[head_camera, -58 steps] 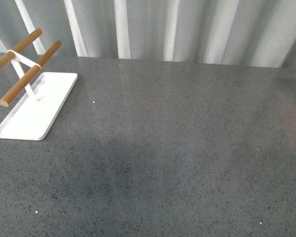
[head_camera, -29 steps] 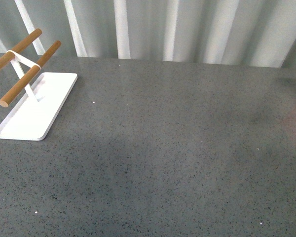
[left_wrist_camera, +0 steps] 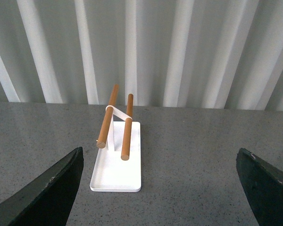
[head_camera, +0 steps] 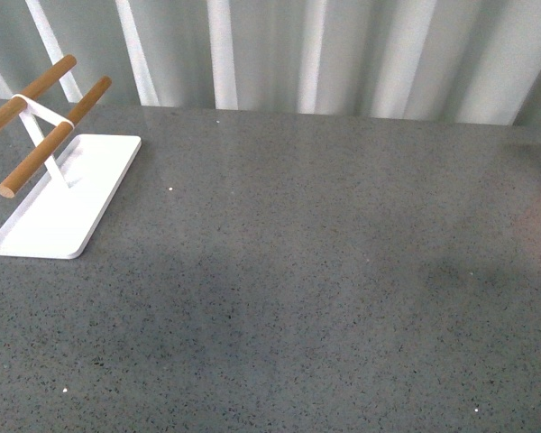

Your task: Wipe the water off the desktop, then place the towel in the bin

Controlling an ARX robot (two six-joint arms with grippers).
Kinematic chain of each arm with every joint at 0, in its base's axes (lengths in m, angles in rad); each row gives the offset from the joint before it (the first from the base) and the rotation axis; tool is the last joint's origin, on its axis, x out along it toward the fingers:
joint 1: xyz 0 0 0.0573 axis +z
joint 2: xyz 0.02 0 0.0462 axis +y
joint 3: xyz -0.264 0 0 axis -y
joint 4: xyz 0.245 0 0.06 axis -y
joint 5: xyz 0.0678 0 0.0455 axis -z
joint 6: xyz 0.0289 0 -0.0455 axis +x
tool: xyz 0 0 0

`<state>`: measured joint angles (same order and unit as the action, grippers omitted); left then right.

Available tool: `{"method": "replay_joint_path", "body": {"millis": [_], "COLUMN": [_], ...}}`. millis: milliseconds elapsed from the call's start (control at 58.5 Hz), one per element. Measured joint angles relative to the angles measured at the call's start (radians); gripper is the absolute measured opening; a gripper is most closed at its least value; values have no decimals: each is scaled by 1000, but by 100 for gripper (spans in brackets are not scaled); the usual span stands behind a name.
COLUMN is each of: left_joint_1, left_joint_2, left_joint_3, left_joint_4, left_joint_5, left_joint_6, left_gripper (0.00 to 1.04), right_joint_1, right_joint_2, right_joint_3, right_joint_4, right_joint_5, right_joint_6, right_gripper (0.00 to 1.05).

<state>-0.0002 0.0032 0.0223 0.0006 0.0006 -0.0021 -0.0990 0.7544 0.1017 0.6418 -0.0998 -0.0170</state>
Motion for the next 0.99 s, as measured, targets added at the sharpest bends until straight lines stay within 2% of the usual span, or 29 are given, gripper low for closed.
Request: {"method": "replay_joint_path", "body": {"millis": [34,103,205,342,410,752,991], "left_joint_1": [0,0,0,0,0,0,0], "left_joint_2": [0,0,0,0,0,0,0], "left_joint_3": [0,0,0,0,0,0,0], "left_joint_4": [0,0,0,0,0,0,0], "left_joint_5": [0,0,1,0,0,0,0], "left_joint_6": [0,0,0,0,0,0,0], "left_gripper": [98,98,98,98,98,98,98], "right_joint_1": [6,62,95,95,95,96,96], "right_joint_2": [-17,-60,-116,-186,-200,-423,-518], "right_joint_3": [-7,-22,-38,-57,-84,-85,-85], "right_joint_4": [-10,-38,-76,-126,-97,-307,-402], "right_joint_5": [7,82,85,92,92,93,95], "right_joint_6": [0,0,0,0,0,0,3], "right_gripper": [3,3,3,3,3,3,3]}}
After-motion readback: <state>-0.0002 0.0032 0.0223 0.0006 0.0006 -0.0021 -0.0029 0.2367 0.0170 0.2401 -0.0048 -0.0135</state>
